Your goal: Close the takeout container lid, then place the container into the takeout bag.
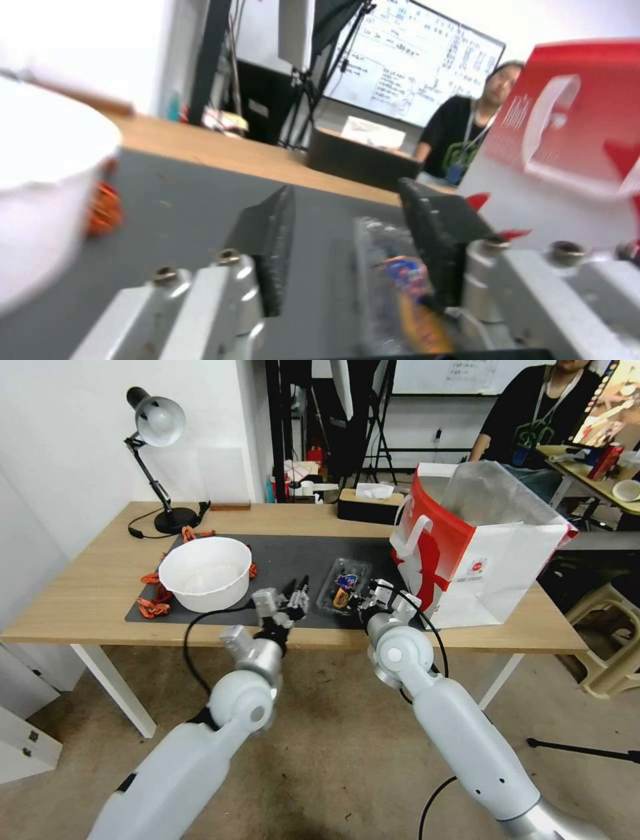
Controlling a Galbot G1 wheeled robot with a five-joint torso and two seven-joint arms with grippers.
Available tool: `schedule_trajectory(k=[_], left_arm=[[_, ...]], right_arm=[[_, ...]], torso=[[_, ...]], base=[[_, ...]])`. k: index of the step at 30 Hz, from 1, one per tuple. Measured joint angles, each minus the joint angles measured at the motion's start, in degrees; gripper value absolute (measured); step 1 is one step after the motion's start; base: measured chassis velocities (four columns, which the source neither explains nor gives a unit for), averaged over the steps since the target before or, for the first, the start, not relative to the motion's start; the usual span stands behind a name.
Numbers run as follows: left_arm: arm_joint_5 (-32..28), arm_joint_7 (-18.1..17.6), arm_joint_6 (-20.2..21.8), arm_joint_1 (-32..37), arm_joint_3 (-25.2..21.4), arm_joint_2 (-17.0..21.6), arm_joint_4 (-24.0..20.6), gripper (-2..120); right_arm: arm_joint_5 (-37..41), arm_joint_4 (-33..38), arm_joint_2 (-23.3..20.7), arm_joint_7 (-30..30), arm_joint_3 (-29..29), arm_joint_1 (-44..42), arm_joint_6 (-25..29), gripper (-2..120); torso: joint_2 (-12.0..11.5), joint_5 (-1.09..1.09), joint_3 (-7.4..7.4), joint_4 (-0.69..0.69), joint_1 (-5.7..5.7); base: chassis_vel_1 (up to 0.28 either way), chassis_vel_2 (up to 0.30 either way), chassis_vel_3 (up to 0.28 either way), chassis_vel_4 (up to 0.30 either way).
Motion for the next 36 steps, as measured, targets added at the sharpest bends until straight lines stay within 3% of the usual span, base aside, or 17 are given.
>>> schedule_trajectory(k=[2,14,25,36], left_arm=[[5.99,0.35,0.44,4.49,-3.28,1.43,-2.05,58],[14.55,-1.47,-2.04,16.12,-10.68,4.18,-4.17,99],[18.15,-1.34,-6.55,25.51,-15.13,2.93,-3.45,100],[19.37,-0.93,-8.54,27.37,-15.84,2.54,-1.65,100]], right_arm=[[-0.16,0.03,0.03,0.01,-0.07,0.01,-0.01,0],[-0.21,0.37,-0.16,-0.12,0.29,0.00,-0.11,0],[-0.24,0.37,-0.25,-0.53,0.55,0.15,-0.06,0],[1.41,3.44,-0.42,-1.01,1.98,1.10,0.06,0]], torso=[[0.00,0.01,0.00,0.04,0.00],[0.00,0.02,0.00,0.03,0.00],[0.00,0.03,0.00,0.03,0.00],[-0.01,0.03,0.00,0.02,0.00]], base=[[0.000,0.000,0.000,0.000],[0.000,0.000,0.000,0.000],[0.000,0.000,0.000,0.000],[0.000,0.000,0.000,0.000]])
